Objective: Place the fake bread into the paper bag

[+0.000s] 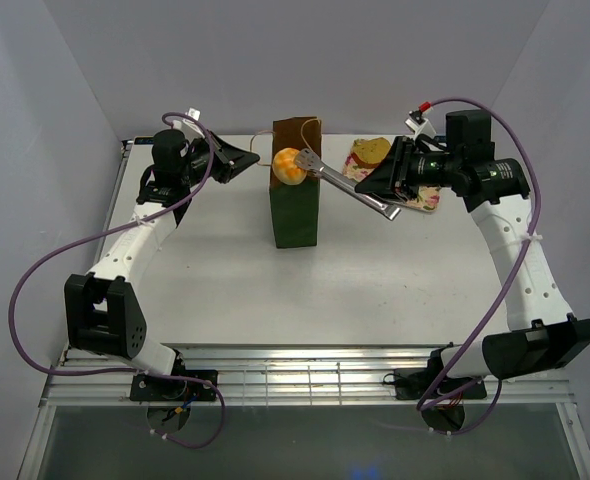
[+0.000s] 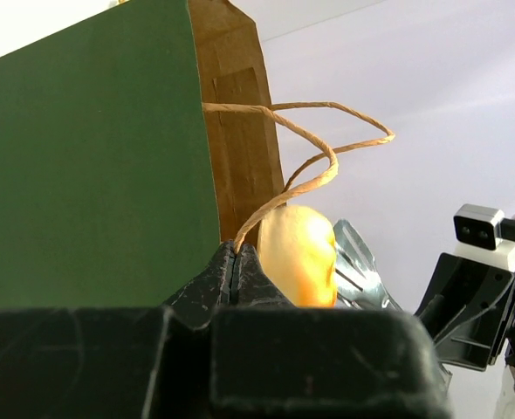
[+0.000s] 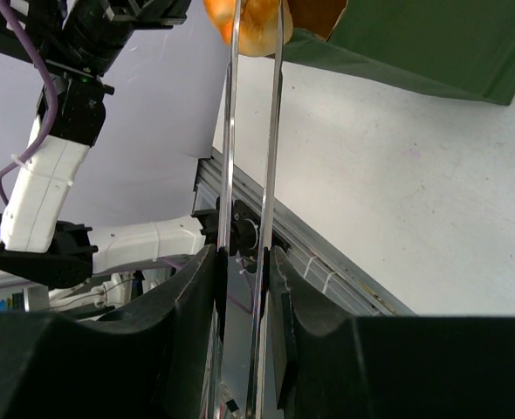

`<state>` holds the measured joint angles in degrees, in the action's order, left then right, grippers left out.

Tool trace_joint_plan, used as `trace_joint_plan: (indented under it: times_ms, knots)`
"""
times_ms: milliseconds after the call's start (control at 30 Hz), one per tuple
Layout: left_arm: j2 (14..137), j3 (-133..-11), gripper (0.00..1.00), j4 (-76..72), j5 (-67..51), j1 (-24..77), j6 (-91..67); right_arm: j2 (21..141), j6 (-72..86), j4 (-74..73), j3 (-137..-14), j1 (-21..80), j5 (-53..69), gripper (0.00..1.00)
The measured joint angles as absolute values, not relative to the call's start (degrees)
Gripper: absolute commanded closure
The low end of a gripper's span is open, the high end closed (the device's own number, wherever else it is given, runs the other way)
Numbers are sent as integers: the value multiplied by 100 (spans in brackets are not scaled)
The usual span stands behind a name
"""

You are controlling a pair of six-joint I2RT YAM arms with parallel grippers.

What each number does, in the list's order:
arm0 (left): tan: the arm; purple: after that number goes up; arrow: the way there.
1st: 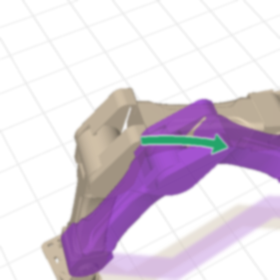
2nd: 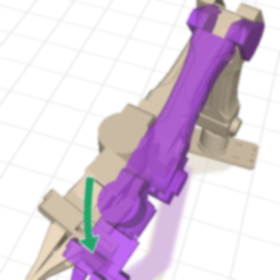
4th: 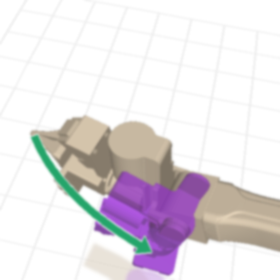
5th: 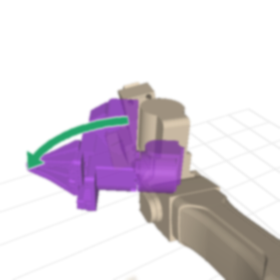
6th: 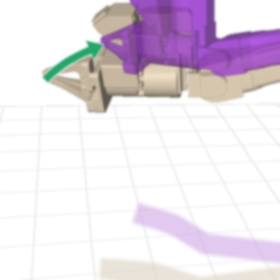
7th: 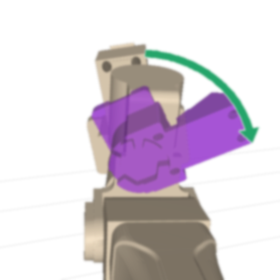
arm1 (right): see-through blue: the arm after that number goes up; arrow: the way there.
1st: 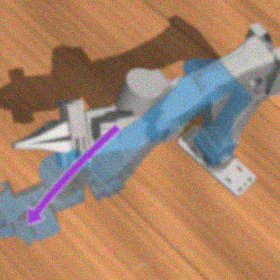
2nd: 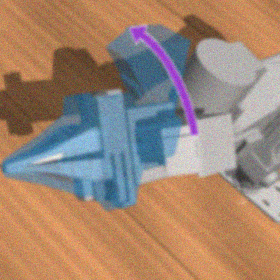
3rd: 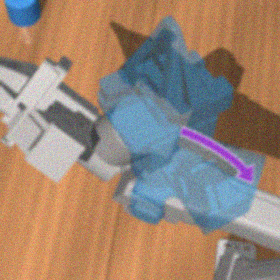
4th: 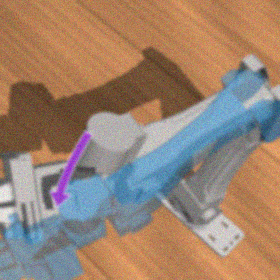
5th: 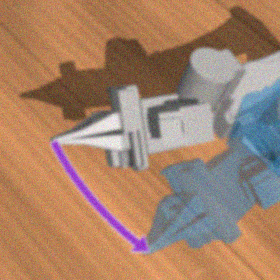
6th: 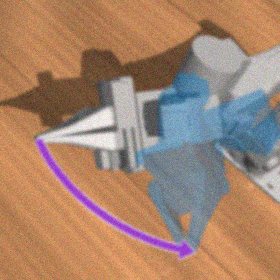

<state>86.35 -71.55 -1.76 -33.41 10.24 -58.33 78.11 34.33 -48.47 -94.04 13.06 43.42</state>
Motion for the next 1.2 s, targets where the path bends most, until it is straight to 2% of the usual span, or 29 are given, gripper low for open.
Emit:
trace_joint_plan:
  times_ms: [700,967,1100,1200]
  knots:
    - [8604,-7074,100,-172,-3347,1024,-5787,8224,3677,-4606,-10003,1317,4202,67]
    - [8604,-7087,100,-156,-3363,1024,-5776,8219,3671,-4574,-9865,1317,4187,66]
    - [8604,-7111,100,-152,-3369,1024,-5745,8213,3682,-4501,-9588,1317,4152,62]
    - [8604,-7111,100,-150,-3376,1024,-5745,8213,3708,-4473,-9555,1317,4104,55]
